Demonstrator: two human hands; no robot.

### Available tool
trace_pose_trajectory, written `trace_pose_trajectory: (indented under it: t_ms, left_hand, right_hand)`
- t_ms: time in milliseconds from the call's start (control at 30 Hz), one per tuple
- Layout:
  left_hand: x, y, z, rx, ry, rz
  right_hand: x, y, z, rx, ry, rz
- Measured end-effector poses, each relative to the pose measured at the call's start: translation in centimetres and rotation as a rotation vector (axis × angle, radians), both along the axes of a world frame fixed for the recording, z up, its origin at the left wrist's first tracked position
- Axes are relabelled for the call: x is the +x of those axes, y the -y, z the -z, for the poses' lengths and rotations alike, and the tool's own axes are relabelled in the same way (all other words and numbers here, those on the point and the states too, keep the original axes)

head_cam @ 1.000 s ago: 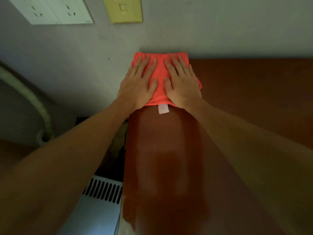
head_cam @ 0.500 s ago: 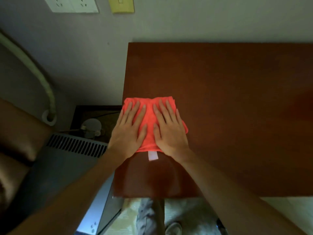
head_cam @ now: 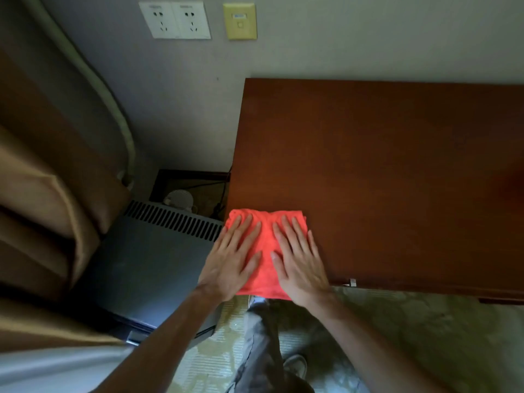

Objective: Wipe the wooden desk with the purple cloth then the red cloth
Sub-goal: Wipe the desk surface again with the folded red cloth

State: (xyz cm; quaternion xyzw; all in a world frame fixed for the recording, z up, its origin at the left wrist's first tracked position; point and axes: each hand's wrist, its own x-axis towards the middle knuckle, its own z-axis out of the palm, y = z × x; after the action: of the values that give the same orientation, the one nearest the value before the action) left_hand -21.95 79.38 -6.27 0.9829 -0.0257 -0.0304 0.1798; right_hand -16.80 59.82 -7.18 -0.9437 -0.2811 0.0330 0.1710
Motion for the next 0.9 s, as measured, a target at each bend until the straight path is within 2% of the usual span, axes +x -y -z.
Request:
trace_pose_trajectory:
  t_ms: [100, 167, 233, 333, 467, 600, 667, 767, 900]
  left_hand:
    - [1.6, -1.0, -1.9, -0.088, 0.072, -0.197]
    - [3.7, -1.8, -2.7, -0.140, 0.011, -0.271]
    - [5.4, -2.4, -3.0, -0.158, -0.096, -0.230]
    - [6.1, -2.2, -3.1, -0.071, -0.164, -0.155]
    - [7.6, -2.7, -5.2, -0.127, -0.190, -0.114]
    - [10.1, -3.9, -10.6, -0.243, -0.004, -0.119]
    - [10.8, -4.0, -13.1, -0.203, 0.116, -0.082]
    - [10.1, -3.7, -14.4, -0.056, 0.192, 0.002]
    - [7.8, -3.5, -12.4, 0.066, 0.126, 0.113]
  right_hand:
    - [2.0, 0.5, -1.2, 0.039, 0.017, 0.052]
    - [3.8, 0.8, -1.8, 0.053, -0.012, 0.107]
    - [5.3, 0.8, -2.2, 0.012, -0.073, 0.085]
    - [5.9, 0.2, -2.5, -0.043, -0.040, 0.050]
    - [7.0, -0.7, -3.7, 0.121, -0.078, 0.054]
    - [10.8, -0.5, -8.7, 0.278, -0.064, 0.002]
    - [11.8, -0.5, -11.6, 0.320, -0.007, -0.061]
    - [11.2, -0.5, -13.3, 0.285, 0.070, -0.108]
    - [8.7, 0.3, -11.2, 0.223, 0.055, -0.123]
